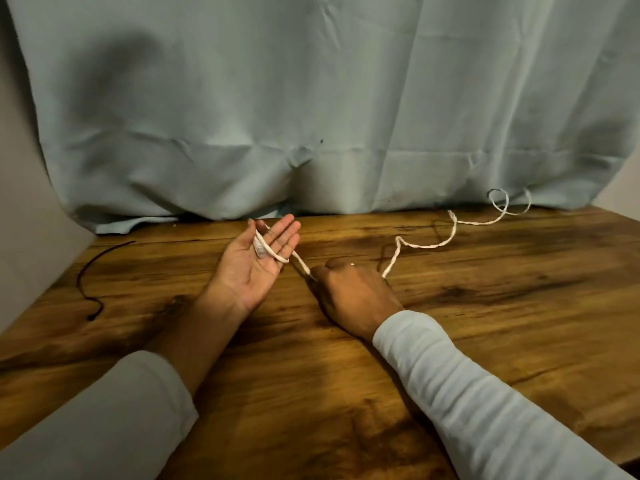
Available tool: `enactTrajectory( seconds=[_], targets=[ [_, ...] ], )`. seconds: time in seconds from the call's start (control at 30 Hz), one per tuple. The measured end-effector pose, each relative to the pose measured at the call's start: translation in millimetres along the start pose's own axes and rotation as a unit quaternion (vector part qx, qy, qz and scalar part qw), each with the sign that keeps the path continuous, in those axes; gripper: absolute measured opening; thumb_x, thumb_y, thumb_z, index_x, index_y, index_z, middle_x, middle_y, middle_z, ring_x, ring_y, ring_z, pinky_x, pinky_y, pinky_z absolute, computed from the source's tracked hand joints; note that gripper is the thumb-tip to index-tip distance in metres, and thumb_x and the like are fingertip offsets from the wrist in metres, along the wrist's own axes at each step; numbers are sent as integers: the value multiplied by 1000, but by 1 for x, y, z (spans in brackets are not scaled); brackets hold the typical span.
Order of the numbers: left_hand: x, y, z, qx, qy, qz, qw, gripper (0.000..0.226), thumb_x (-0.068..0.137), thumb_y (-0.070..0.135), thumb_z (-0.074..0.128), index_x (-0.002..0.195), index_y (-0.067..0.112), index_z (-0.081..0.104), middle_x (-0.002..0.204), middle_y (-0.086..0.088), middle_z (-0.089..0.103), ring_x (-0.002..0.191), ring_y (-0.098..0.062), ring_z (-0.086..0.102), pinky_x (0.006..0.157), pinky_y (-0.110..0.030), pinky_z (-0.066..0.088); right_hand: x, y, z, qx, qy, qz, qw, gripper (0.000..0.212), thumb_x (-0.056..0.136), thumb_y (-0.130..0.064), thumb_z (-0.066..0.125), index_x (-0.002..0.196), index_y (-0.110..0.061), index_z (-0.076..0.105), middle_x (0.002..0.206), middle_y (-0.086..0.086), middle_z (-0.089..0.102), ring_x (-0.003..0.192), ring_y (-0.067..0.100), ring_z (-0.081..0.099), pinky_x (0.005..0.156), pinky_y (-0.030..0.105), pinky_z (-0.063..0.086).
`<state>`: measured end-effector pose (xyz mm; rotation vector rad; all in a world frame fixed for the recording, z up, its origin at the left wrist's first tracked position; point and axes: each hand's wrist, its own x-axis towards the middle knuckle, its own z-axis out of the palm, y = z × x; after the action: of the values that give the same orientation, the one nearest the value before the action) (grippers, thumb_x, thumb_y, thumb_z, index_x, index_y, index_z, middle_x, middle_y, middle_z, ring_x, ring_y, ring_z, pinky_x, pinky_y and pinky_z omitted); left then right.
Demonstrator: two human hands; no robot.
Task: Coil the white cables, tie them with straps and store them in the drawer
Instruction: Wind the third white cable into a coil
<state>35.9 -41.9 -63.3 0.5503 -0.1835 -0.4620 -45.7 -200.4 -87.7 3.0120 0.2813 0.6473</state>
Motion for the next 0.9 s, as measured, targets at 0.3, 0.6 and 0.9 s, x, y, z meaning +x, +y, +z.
enactTrajectory(
  seconds=[0.3, 0.6, 0.9],
  targets=[
    [8, -19, -17, 391, -13, 108, 914, 32, 107, 28, 47, 84, 15, 65, 128, -11, 70, 129, -16, 58, 120, -41, 33, -5, -13, -7, 26, 36, -137, 990, 19, 101, -32, 52, 108, -20, 65, 107, 5, 70, 93, 30, 68, 69, 38, 49],
    [7, -24, -24, 671, -85, 107, 729, 23, 107, 39, 46, 107, 33, 68, 103, 17, 63, 97, 8, 58, 99, -32, 44, -4, 18, -19, 93, 159, -66, 981, 15, 96, -30, 63, 105, -20, 71, 102, 0, 70, 95, 22, 62, 81, 38, 44],
    [0, -29, -9, 500, -153, -15, 852, 37, 110, 29, 37, 86, 9, 56, 51, 1, 33, 43, -15, 35, 47, -26, 31, -4, 41, -4, 240, 201, 40, 949, 23, 101, -40, 61, 106, -23, 77, 90, -6, 64, 86, 13, 62, 76, 41, 52]
  ],
)
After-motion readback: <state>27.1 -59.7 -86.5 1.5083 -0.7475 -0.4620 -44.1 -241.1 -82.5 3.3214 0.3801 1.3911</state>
